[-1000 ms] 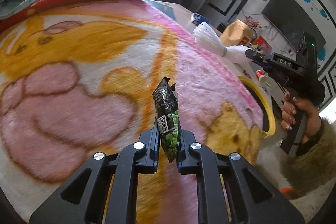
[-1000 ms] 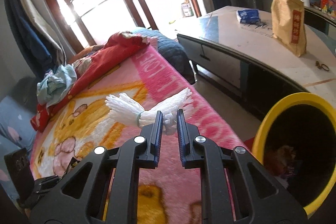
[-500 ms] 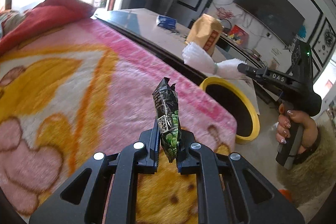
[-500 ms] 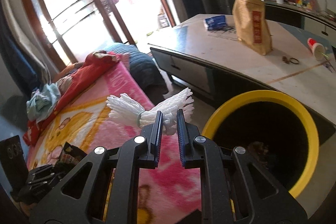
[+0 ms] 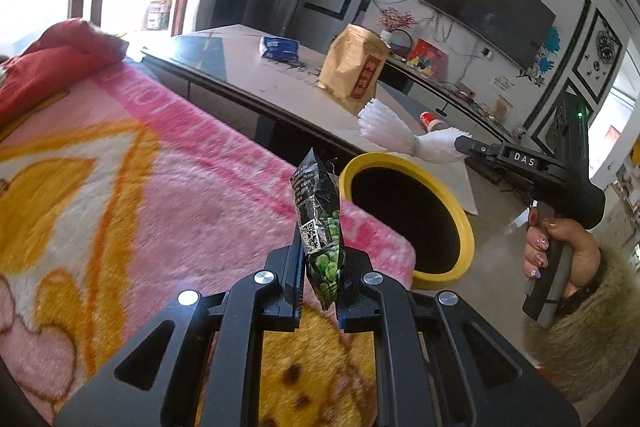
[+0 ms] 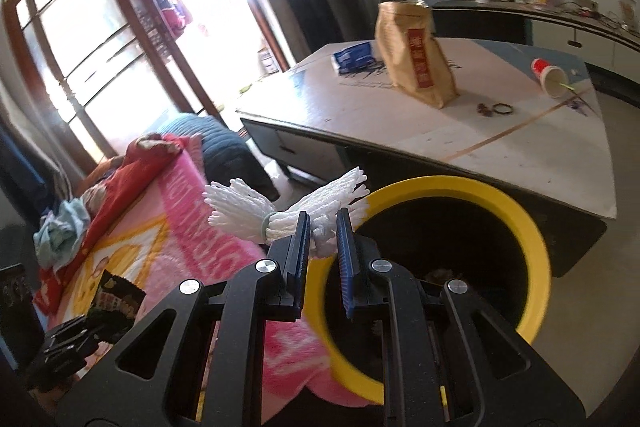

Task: Collect trash
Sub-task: 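Carry the mesh sleeve and green snack bag over the yellow bin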

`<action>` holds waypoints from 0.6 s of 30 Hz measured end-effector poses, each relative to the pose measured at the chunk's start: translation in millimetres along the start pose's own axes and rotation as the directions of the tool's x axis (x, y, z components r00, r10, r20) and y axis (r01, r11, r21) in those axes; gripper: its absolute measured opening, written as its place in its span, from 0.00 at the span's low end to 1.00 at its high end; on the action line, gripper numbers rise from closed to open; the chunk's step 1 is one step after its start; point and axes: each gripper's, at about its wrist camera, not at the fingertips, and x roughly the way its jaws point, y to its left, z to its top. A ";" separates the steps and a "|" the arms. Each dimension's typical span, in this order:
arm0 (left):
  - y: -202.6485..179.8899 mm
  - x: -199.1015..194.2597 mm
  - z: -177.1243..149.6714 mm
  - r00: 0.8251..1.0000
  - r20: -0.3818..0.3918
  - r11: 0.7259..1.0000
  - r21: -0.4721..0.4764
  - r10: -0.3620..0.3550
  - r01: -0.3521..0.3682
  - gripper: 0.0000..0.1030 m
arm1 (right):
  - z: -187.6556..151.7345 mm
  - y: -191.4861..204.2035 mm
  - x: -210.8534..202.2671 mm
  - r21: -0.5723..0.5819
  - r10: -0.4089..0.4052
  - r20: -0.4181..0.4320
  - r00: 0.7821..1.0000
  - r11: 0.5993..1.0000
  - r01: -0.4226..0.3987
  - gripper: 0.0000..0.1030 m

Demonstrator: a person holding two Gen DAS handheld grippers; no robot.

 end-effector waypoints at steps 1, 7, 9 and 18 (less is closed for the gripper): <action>-3.1 1.4 1.2 1.000 0.000 1.000 0.007 -0.004 0.004 0.11 | -0.1 -2.8 -2.0 0.004 -0.007 0.004 1.000 1.000 0.006 0.09; -26.7 15.1 10.7 0.999 0.002 0.998 0.054 -0.038 0.038 0.11 | 0.9 -18.9 -13.5 0.037 -0.052 0.027 0.998 0.998 0.051 0.09; -35.1 19.3 13.4 0.999 0.003 0.996 0.070 -0.051 0.051 0.11 | 1.3 -23.4 -16.4 0.044 -0.062 0.033 0.998 0.997 0.060 0.09; -66.2 37.5 20.9 0.995 -0.008 0.988 0.123 -0.098 0.098 0.11 | -0.2 -43.3 -29.3 0.068 -0.104 0.052 0.993 0.993 0.101 0.09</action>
